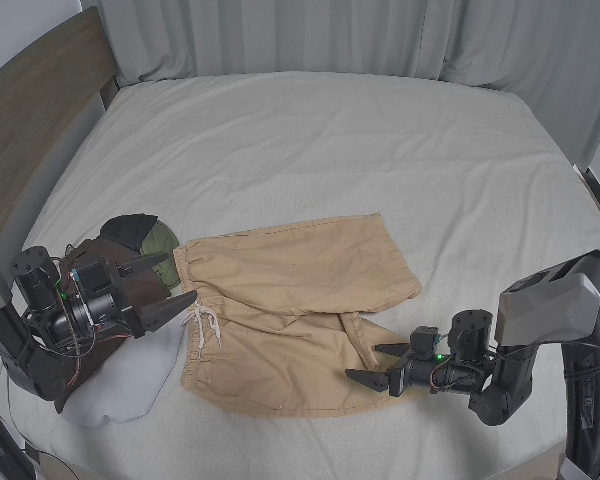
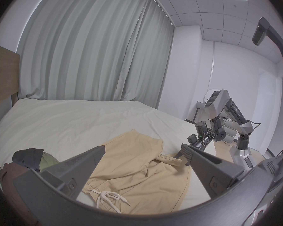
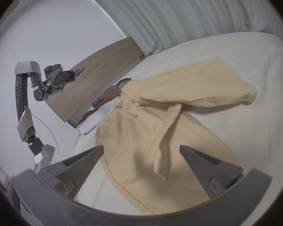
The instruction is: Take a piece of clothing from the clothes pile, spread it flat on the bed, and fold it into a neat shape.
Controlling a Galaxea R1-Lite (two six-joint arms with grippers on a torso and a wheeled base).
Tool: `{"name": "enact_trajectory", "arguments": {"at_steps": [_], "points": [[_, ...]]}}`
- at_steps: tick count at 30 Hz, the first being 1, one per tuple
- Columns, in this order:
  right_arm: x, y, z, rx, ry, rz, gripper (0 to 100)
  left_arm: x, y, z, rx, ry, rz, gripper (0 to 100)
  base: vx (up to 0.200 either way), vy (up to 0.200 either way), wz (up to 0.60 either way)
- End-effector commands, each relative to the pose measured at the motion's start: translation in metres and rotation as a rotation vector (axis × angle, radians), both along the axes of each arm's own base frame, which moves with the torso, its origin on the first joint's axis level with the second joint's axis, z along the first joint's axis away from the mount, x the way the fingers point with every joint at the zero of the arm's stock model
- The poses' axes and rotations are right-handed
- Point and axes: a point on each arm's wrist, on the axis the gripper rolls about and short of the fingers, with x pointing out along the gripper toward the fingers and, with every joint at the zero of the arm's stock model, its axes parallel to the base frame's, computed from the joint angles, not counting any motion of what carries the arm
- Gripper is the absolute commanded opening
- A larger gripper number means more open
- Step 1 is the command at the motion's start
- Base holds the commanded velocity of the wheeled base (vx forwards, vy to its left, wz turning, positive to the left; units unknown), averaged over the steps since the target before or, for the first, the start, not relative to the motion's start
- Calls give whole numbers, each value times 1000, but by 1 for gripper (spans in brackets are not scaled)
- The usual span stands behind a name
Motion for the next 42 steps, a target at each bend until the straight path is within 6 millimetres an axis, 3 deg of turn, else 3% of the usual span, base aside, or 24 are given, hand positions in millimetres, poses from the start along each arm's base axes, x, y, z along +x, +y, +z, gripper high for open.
{"name": "enact_trajectory", "arguments": {"at_steps": [1, 3, 4, 13, 25, 42], "points": [[2, 2, -4, 3, 9, -1, 100, 0, 0, 0, -1, 0, -2, 100, 0, 0, 0], [2, 2, -4, 3, 12, -1, 100, 0, 0, 0, -1, 0, -2, 100, 0, 0, 0], [2, 1, -9, -2, 21, -1, 0, 0, 0, 0, -1, 0, -2, 100, 0, 0, 0], [4, -3, -11, -8, 25, -18, 0, 0, 0, 0, -1, 0, -3, 100, 0, 0, 0], [32, -42, -2, 4, -38, -175, 0, 0, -3, -1, -1, 5, -11, 100, 0, 0, 0], [57, -66, 4, 21, -109, -261, 0, 0, -4, -1, -3, 7, -17, 100, 0, 0, 0]]}}
